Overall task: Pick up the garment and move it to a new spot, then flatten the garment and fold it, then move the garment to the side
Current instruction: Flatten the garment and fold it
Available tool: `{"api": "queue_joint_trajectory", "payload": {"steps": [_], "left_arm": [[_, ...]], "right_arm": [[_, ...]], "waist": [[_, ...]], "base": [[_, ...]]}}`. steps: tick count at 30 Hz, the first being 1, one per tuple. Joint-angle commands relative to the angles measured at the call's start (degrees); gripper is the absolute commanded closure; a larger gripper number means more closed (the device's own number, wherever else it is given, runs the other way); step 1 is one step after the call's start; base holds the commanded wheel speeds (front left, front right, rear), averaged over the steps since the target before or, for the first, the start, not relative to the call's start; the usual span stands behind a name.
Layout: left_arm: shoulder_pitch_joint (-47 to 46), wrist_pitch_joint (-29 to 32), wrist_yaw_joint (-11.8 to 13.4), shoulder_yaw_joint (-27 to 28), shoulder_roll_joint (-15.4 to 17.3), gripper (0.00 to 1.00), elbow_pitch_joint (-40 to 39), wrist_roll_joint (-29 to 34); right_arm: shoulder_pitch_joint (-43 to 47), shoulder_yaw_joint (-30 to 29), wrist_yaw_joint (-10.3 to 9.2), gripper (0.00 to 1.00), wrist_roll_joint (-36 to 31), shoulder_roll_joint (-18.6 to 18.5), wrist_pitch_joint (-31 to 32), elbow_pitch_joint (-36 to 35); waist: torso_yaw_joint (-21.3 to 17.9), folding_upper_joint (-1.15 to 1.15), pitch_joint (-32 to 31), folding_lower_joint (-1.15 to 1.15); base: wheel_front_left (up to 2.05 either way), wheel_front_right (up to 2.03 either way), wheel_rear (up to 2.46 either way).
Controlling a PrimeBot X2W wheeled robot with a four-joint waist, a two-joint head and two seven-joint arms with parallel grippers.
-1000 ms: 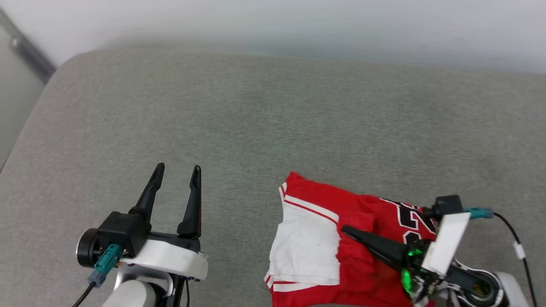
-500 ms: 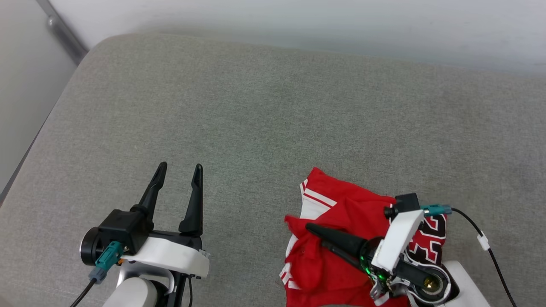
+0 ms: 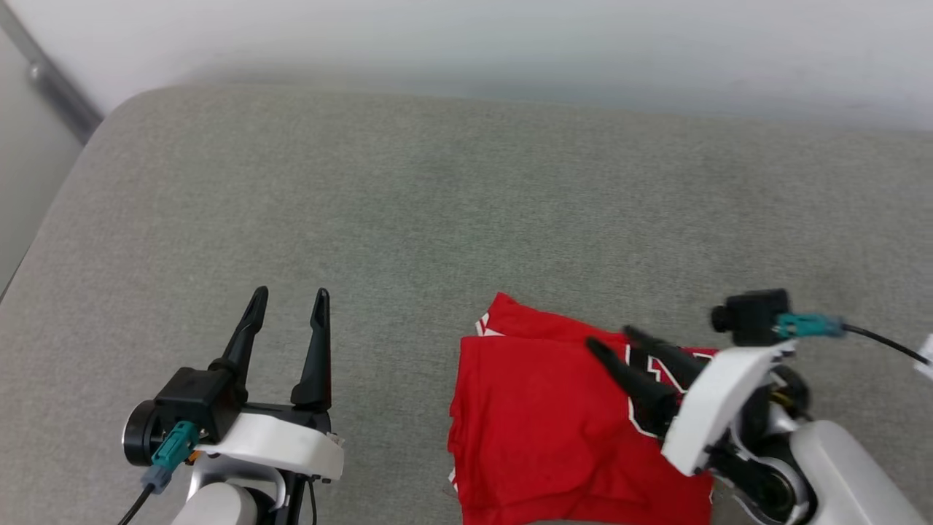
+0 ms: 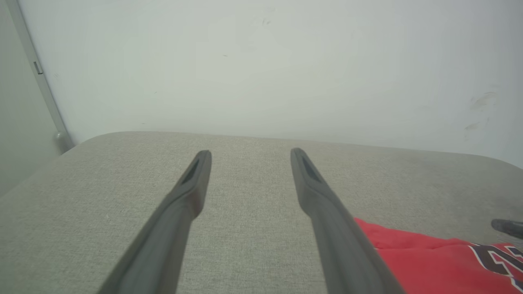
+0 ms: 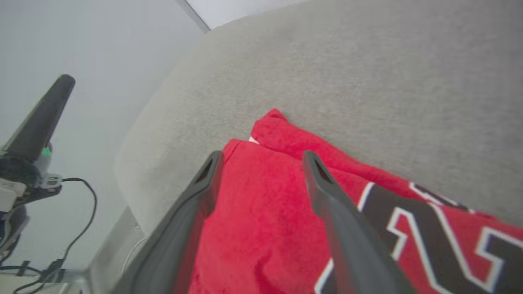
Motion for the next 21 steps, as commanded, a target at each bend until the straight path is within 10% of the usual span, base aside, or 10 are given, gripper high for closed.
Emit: {"api": "queue_joint_trajectory", "payload": {"steps": [1, 10, 21], "left_arm": [[0.8, -0.3, 0.1, 0.3, 0.1, 0.0, 0.2, 0.4], [3.0, -0.3, 0.1, 2.7, -0.1, 0.0, 1.3, 1.0], [7.5, -0.3, -0.3, 4.3, 0.2, 0.0, 3.1, 3.2]], "right_arm": [[1.2, -0.3, 0.0, 0.0, -0.9, -0.1, -1.0, -0.1], [8.4, -16.5, -0.01, 0.0, -23.4, 0.4, -14.4, -3.3], [18.5, -25.5, -0.01, 0.0, -31.6, 7.2, -19.7, -15.0]], "waist": [[-0.9, 0.0, -0.6, 0.0], [-5.1, 0.0, -2.8, 0.0], [-6.7, 0.0, -7.1, 0.0]], "base": [[0.0, 0.0, 0.0], [0.0, 0.0, 0.0], [0.0, 0.0, 0.0]]}}
